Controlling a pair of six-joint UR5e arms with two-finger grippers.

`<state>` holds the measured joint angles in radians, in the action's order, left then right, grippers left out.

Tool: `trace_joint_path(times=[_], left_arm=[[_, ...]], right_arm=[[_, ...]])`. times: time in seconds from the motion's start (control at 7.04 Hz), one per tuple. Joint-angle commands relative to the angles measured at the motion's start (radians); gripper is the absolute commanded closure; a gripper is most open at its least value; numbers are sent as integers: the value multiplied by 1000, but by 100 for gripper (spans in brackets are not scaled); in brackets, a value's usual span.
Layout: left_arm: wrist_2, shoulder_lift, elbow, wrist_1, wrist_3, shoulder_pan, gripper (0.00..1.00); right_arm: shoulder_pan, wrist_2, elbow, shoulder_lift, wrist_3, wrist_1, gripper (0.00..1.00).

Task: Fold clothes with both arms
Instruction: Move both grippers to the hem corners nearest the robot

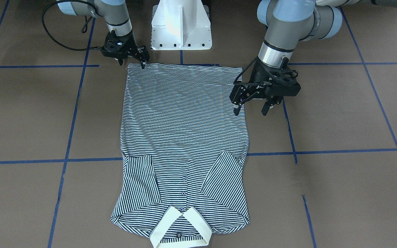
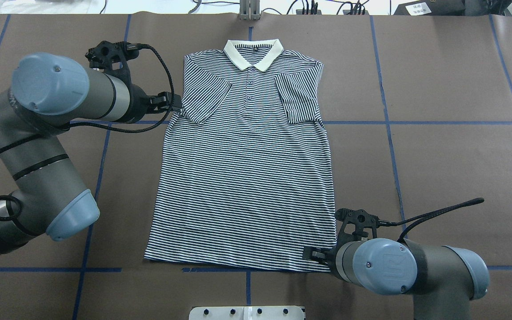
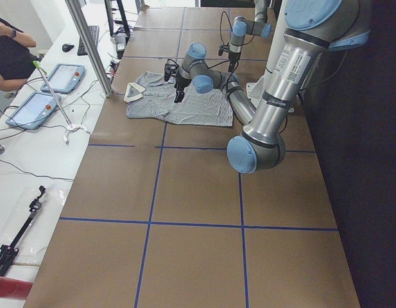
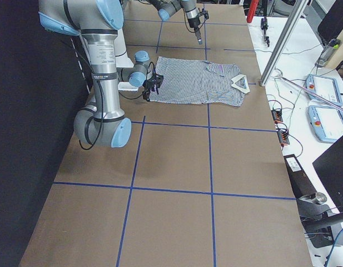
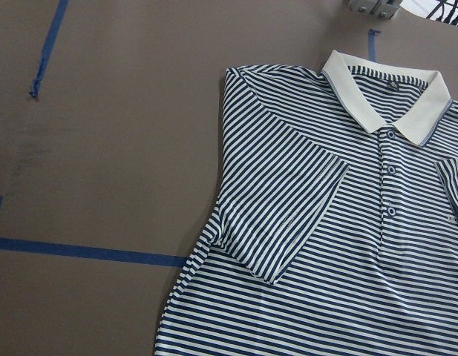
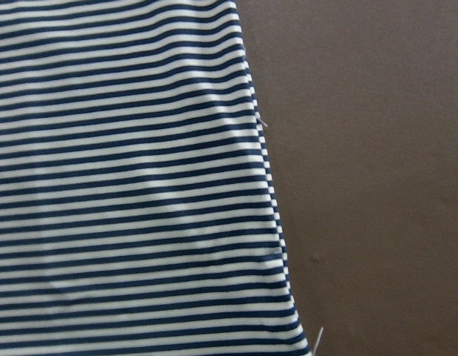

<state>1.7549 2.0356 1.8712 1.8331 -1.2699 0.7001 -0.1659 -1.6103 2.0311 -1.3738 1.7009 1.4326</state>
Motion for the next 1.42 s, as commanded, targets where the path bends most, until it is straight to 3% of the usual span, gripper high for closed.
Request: trace_joint_path(times=[0.0, 0.28, 0.43, 0.71, 0.85, 1.28], left_arm=[[0, 2, 0, 0, 1, 1, 0], [0, 2, 0, 0, 1, 1, 0], [0, 2, 2, 0, 3, 1, 0], [0, 2, 0, 0, 3, 1, 0], [0, 2, 0, 0, 3, 1, 0], [0, 2, -1, -1, 1, 2, 0]], right_arm=[[-1, -23, -2, -11, -1, 0, 3], [-1, -25, -5, -16, -1, 0, 17], [2, -23, -6, -14, -1, 0, 31], [2, -37, -6, -16, -1, 2, 85], [2, -37, -5, -14, -3, 2, 100], [-3, -34, 9, -7, -1, 0, 100]])
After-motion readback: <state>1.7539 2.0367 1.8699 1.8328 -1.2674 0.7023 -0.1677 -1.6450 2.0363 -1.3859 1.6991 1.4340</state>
